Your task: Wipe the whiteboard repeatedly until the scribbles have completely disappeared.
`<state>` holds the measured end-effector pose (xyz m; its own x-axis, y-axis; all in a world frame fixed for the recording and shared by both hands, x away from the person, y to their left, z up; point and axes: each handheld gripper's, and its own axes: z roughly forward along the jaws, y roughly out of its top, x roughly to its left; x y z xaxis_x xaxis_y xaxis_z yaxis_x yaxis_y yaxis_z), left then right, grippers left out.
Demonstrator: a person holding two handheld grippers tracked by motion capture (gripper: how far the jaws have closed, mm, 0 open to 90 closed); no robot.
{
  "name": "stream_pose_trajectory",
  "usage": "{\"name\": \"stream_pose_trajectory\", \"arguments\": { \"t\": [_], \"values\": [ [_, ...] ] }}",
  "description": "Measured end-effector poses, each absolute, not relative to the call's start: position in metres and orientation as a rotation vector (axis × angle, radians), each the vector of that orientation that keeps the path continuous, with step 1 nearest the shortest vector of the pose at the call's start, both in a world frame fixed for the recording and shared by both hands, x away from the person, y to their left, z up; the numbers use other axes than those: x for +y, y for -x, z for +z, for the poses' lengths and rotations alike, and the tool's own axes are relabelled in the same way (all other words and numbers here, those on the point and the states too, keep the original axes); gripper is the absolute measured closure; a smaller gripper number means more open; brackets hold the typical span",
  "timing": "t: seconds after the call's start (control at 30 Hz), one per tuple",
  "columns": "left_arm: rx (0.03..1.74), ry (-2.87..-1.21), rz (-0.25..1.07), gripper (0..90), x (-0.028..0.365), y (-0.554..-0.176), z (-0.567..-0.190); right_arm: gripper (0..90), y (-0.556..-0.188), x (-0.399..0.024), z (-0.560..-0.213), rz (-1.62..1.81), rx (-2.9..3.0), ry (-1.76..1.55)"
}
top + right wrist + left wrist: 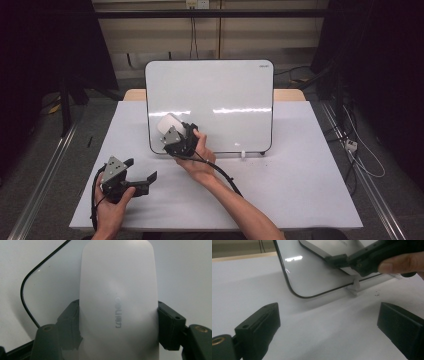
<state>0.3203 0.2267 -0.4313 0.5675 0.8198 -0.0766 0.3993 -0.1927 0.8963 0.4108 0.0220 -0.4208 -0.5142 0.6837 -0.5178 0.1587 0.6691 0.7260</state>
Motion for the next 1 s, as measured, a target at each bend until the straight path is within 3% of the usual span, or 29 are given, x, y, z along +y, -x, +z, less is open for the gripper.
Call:
{"name": "stream_pose_trajectory", "arguments": {
  "t": [0.43,0.83,1.0],
  "values": [
    [1.005,-1.803,0.541,4.7,0.231,-0.318,-0.43,31.6,-0.402,-0.023,-0.426,0.767,2.039,-0.677],
    [1.012,-1.808,0.54,4.7,0.229,-0.319,-0.431,31.7,-0.413,-0.109,-0.404,0.793,1.913,-0.925],
    [1.015,-1.8,0.539,4.8,0.227,-0.32,-0.432,31.7,-0.411,-0.109,-0.406,0.794,1.877,-0.953]
  ]
}}
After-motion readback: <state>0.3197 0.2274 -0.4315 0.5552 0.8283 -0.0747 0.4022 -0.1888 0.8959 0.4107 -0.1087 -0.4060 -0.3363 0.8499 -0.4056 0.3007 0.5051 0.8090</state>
